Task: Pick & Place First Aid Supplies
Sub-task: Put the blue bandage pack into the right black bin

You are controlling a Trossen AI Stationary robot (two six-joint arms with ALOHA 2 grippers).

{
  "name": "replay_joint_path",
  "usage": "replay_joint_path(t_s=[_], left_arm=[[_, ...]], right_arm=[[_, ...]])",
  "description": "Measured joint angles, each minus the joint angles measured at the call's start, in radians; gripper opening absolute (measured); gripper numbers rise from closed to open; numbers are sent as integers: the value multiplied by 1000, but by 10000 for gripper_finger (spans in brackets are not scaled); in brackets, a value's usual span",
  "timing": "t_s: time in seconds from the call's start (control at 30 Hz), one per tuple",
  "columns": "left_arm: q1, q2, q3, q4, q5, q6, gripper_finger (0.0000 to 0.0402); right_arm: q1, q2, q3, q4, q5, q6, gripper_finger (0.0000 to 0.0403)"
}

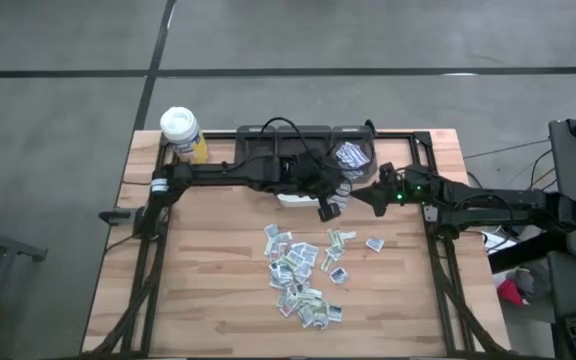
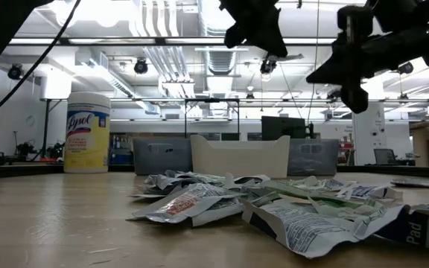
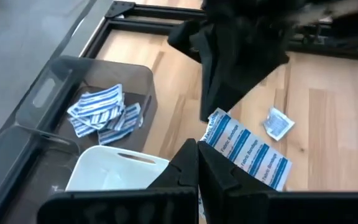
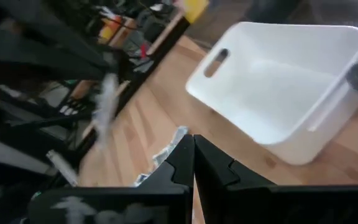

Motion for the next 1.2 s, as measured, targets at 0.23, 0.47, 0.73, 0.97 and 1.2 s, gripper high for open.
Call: replay_joint_path(t_s=[0.23, 0.47, 0.73, 0.97, 1.2], left_arm=[[-3, 0, 0, -5, -1, -19, 0], [-6, 1, 0, -4, -1, -37, 0], [-7, 1, 0, -2, -1, -51, 0], [-8, 1, 0, -2, -1, -61, 0], [-9, 2, -15, -1, -2, -74, 0]], right_arm=[[1, -55, 0, 3, -147, -8, 10], [1, -57, 0, 53, -181, 21, 57], [1, -14, 0, 87, -176, 68, 152], [1, 82, 9, 182, -151, 81, 203], [0, 165, 81, 187, -127, 44, 202]])
